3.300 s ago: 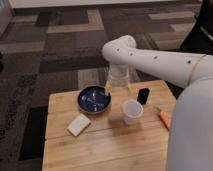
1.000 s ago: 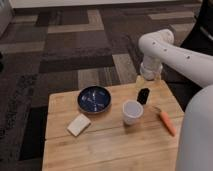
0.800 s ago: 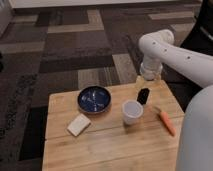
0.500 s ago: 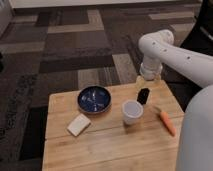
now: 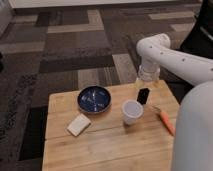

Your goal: Place the eraser in the ceramic cup

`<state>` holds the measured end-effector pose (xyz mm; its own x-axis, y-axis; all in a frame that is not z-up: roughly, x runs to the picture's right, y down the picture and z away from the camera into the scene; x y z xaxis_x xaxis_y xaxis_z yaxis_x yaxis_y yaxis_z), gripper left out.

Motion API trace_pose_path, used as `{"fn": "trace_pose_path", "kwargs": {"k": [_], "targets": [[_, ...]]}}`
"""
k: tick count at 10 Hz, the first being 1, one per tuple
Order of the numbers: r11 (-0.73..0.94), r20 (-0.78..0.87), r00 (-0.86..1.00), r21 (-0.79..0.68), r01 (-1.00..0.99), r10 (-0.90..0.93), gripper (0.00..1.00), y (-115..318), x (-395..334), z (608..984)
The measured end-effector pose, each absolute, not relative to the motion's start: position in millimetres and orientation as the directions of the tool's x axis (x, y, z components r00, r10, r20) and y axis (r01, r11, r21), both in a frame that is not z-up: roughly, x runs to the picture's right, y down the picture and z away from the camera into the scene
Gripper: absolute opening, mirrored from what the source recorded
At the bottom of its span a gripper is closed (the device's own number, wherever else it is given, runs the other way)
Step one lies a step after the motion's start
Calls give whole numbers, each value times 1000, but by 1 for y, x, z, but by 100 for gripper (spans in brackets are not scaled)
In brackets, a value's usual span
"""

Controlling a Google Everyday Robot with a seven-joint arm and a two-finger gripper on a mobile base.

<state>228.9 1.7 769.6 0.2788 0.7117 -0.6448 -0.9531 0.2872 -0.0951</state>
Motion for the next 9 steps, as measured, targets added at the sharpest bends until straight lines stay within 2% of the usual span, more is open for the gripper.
{"fn": "trace_pose_path", "kwargs": {"k": [7, 8, 9], "targets": [[244, -669, 255, -113, -963, 699, 64, 25, 231, 802], [244, -668, 257, -116, -963, 698, 58, 25, 231, 804], [250, -671, 262, -117, -961, 693, 38, 26, 230, 806]]}}
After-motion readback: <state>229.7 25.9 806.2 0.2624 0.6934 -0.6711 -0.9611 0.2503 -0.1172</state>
